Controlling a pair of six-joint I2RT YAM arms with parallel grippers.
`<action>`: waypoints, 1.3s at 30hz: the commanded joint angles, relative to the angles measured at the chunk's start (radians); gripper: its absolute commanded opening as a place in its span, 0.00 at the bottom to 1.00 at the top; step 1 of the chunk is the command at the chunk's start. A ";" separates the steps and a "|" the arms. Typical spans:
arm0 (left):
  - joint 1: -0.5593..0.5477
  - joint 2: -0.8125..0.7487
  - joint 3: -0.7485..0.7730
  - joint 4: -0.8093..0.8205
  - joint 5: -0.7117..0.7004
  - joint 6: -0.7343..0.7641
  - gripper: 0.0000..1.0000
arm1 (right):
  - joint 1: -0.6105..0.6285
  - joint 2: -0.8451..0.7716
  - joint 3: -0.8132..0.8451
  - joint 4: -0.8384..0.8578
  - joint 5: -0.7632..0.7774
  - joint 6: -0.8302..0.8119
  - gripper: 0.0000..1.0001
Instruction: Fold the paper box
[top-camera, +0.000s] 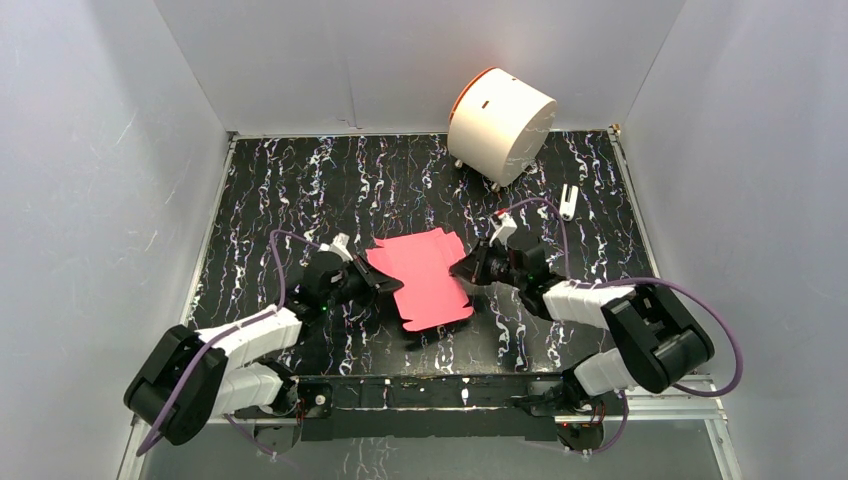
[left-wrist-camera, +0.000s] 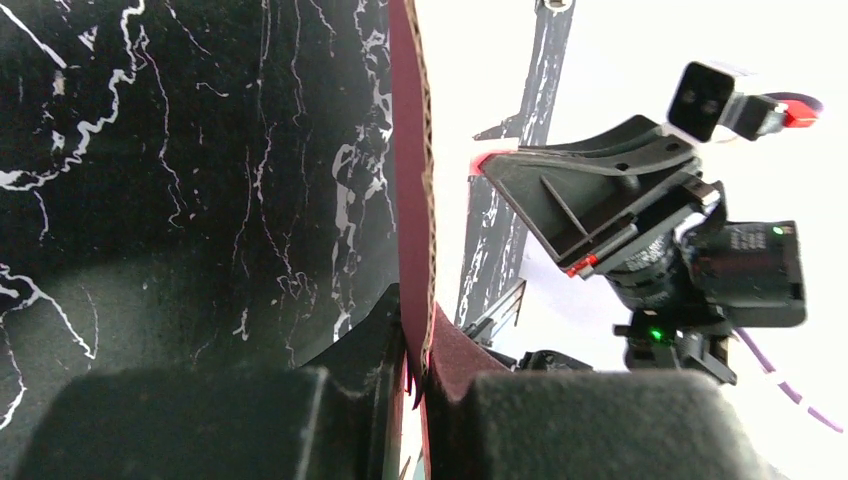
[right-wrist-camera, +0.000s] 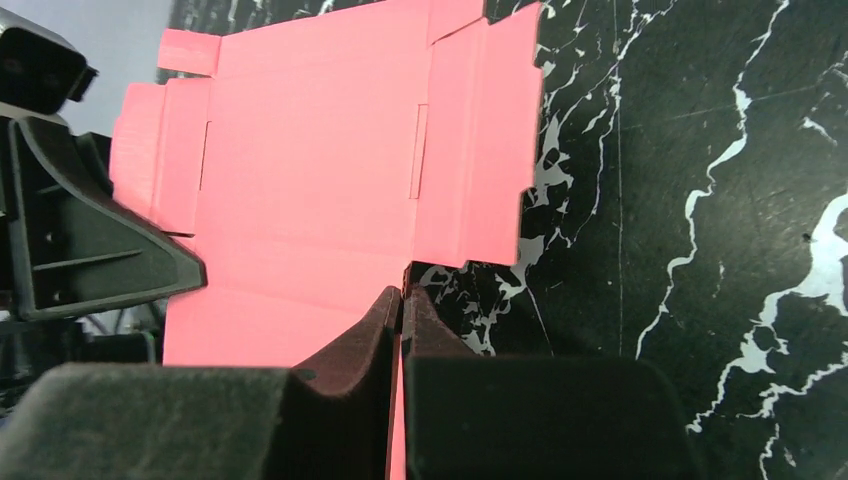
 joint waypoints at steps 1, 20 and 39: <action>0.000 0.045 0.049 -0.019 -0.013 0.046 0.05 | 0.076 -0.063 0.105 -0.265 0.181 -0.157 0.10; -0.002 0.186 0.073 0.006 0.007 0.057 0.06 | 0.482 0.150 0.497 -0.798 0.915 -0.326 0.12; 0.001 0.129 0.057 -0.175 -0.083 0.157 0.26 | 0.481 0.078 0.437 -0.757 0.865 -0.233 0.33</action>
